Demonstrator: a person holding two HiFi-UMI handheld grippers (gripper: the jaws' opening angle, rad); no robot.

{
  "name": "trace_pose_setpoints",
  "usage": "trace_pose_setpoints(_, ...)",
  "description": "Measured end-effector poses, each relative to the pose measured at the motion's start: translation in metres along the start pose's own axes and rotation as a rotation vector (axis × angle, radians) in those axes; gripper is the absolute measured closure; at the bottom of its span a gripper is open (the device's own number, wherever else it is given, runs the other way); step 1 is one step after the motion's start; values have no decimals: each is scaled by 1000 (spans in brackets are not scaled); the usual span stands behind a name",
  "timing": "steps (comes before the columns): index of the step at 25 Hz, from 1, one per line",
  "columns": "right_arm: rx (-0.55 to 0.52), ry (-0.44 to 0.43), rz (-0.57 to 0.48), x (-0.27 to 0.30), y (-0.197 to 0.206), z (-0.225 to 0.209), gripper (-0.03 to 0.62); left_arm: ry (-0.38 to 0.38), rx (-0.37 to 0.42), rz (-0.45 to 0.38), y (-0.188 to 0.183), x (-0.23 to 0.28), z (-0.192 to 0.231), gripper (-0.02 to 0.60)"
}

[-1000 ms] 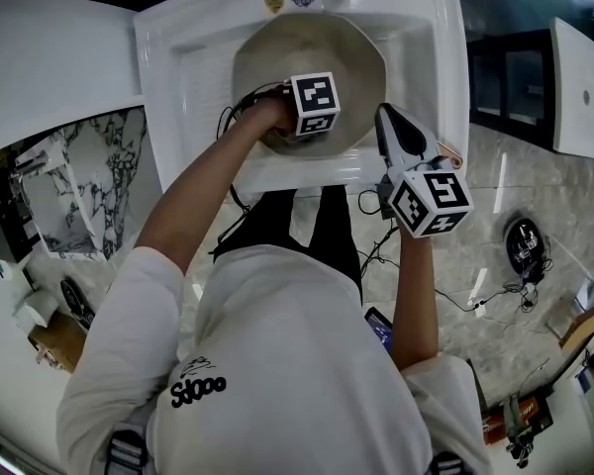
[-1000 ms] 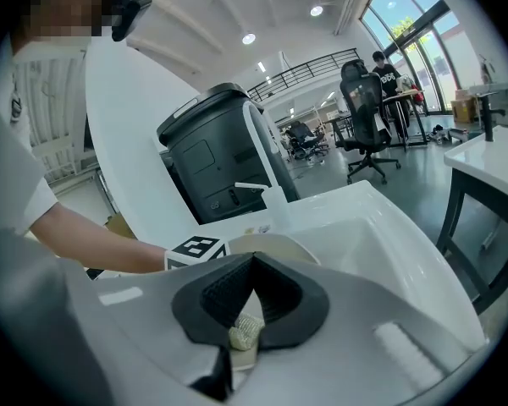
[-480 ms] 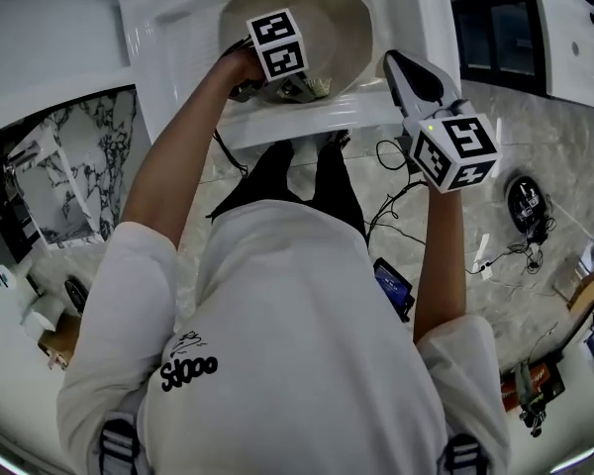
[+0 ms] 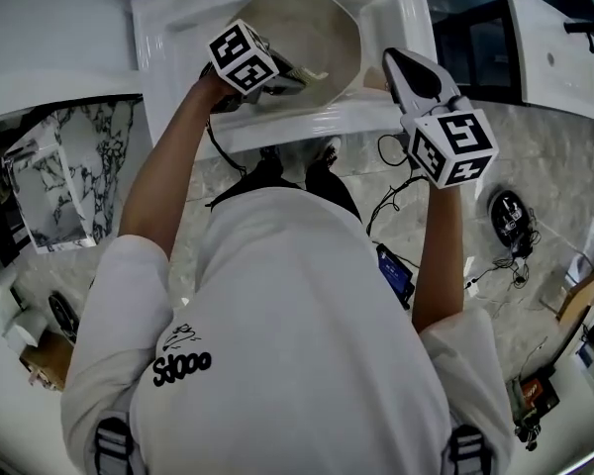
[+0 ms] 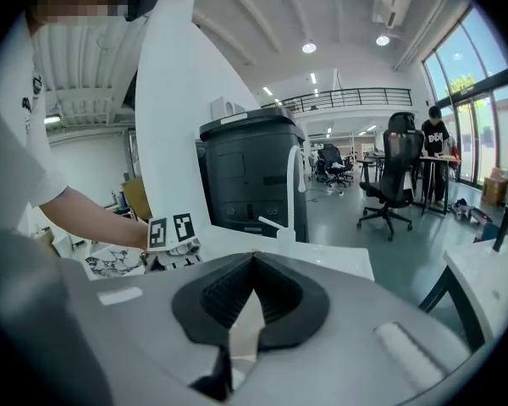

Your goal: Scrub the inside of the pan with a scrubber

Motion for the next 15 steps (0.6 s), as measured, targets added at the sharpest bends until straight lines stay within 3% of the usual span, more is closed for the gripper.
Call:
trace_pose_setpoints(8,-74,44,-121,11,-46,3,585,-482,244,-385,-10,-86,-40,516)
trace_pose_setpoints(15,-228,86,-221,9,-88,13,585,-766,471,-598,-37,-163,-95,515)
Point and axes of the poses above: the fingertips, and each gripper's own axes: x forward along the fingers, z to its left, y out of its underside, the point moved 7 cm from there along -x, backward along the fingers, and after that the axes turned 14 degrees about y, right-handed, at the moved point
